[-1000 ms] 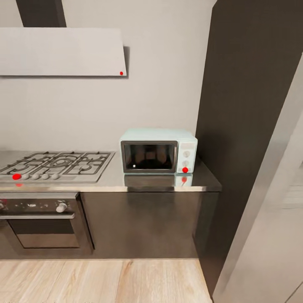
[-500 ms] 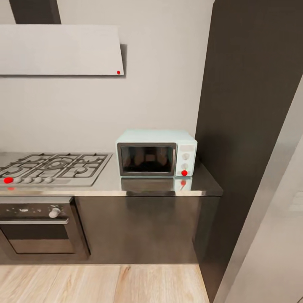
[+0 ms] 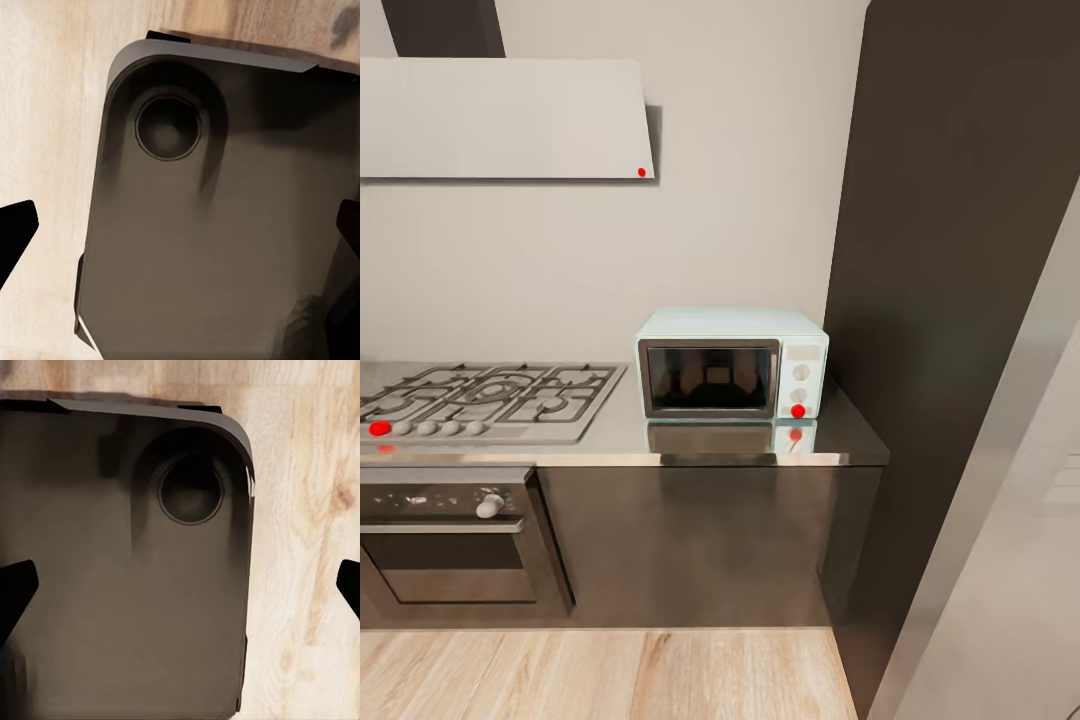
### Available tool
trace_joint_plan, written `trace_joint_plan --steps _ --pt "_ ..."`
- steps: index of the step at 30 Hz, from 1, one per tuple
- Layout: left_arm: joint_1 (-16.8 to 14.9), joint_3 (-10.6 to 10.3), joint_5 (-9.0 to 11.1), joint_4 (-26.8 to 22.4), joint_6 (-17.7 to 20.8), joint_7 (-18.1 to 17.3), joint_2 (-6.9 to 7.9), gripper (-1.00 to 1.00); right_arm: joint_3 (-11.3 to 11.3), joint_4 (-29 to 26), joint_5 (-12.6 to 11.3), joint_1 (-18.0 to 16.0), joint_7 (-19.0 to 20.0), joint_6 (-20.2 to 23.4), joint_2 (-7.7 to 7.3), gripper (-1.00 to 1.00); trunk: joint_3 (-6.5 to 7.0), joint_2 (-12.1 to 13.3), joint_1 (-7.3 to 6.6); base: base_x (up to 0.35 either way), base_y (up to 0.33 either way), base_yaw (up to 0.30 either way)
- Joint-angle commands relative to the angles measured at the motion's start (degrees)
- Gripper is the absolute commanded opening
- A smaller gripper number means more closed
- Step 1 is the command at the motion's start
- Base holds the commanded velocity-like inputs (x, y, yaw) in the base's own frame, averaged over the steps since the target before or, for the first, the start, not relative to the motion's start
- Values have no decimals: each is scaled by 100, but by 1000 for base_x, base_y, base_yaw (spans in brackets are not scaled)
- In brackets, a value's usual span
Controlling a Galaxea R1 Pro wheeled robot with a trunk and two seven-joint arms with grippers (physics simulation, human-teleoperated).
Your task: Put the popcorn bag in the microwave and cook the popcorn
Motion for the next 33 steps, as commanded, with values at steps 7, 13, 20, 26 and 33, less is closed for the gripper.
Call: trace_joint_plan --steps 7,13,20,26,33 --pt "-1 3 33 0 -16 -4 -6 100 15 6 51 -3 -1 6 8 100 -5 -3 0 3 0 0" --pt "-1 0 24 -1 -22 -4 2 100 45 -1 66 -3 -1 -2 8 100 -5 -3 0 246 0 0" --pt "-1 0 24 -1 -22 -4 -1 100 47 -3 80 -3 -1 -14 8 100 -5 -3 0 255 0 0" --pt "-1 0 29 -1 -22 -4 -5 100 54 -3 94 -3 -1 -15 8 100 -5 -3 0 20 0 0" --pt "-1 0 26 -1 -23 -4 -6 100 61 -85 348 -6 56 64 14 100 -5 -3 0 0 0 0"
